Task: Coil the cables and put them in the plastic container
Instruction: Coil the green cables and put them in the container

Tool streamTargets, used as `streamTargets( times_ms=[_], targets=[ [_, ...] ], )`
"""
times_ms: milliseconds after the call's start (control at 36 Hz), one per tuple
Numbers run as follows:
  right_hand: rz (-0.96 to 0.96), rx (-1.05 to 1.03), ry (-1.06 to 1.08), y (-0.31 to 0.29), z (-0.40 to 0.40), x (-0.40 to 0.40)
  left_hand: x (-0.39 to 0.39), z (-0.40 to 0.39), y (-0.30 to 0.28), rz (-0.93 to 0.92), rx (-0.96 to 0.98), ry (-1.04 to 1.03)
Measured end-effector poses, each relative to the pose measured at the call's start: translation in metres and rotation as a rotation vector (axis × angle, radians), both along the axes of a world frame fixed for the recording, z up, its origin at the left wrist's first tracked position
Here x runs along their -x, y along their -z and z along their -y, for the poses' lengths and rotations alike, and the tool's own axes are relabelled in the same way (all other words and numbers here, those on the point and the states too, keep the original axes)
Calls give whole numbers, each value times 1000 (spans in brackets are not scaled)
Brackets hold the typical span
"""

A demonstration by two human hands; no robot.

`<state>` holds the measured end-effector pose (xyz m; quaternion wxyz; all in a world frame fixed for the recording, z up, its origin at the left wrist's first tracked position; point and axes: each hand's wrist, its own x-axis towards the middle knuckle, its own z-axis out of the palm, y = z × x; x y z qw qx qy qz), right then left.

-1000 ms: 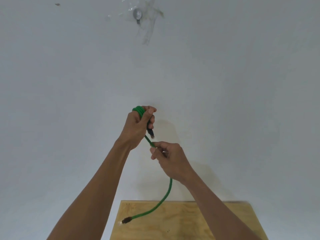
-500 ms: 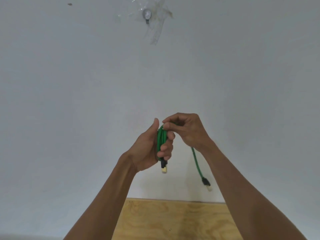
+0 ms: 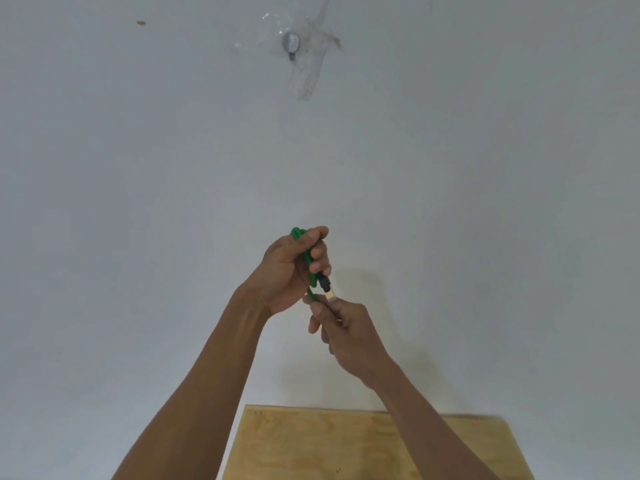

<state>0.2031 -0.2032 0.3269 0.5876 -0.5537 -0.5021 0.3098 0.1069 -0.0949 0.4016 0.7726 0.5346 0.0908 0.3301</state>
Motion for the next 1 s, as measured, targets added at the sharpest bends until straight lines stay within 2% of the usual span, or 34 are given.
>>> streamTargets(
  times_ms=[111, 194, 278, 333, 389, 444, 556, 750, 806, 944, 1000],
  targets=[
    [322, 1, 73, 0, 6, 1, 4, -7, 1, -133, -100, -125],
    [551, 46, 94, -10, 16, -6, 13, -12, 5, -283, -242, -181],
    [862, 58, 100, -37, 25, -12, 21, -12, 13, -418, -346, -188],
    [1057, 17, 109, -58, 26, -17, 21, -3, 16, -528, -500, -151],
    [1142, -35, 115, -75, 19, -27, 19, 8, 18, -584, -610, -107],
    [1059, -54, 107, -86, 10, -42, 18, 16, 20, -595, -511, -71],
    [539, -111, -41, -92, -7, -61, 13, 28, 19, -413, -103, 132],
    [-133, -105, -252, -67, -13, -41, 1, 40, 10, -304, -56, 109],
    [-161, -149, -189, -58, -13, -34, 2, 39, 10, -333, -73, 89],
    [-71, -273, 17, -44, -15, -21, 8, 37, 6, -433, -201, 60],
    [-129, -293, 46, -41, -15, -17, 7, 38, 0, -500, -279, -3]
  ],
)
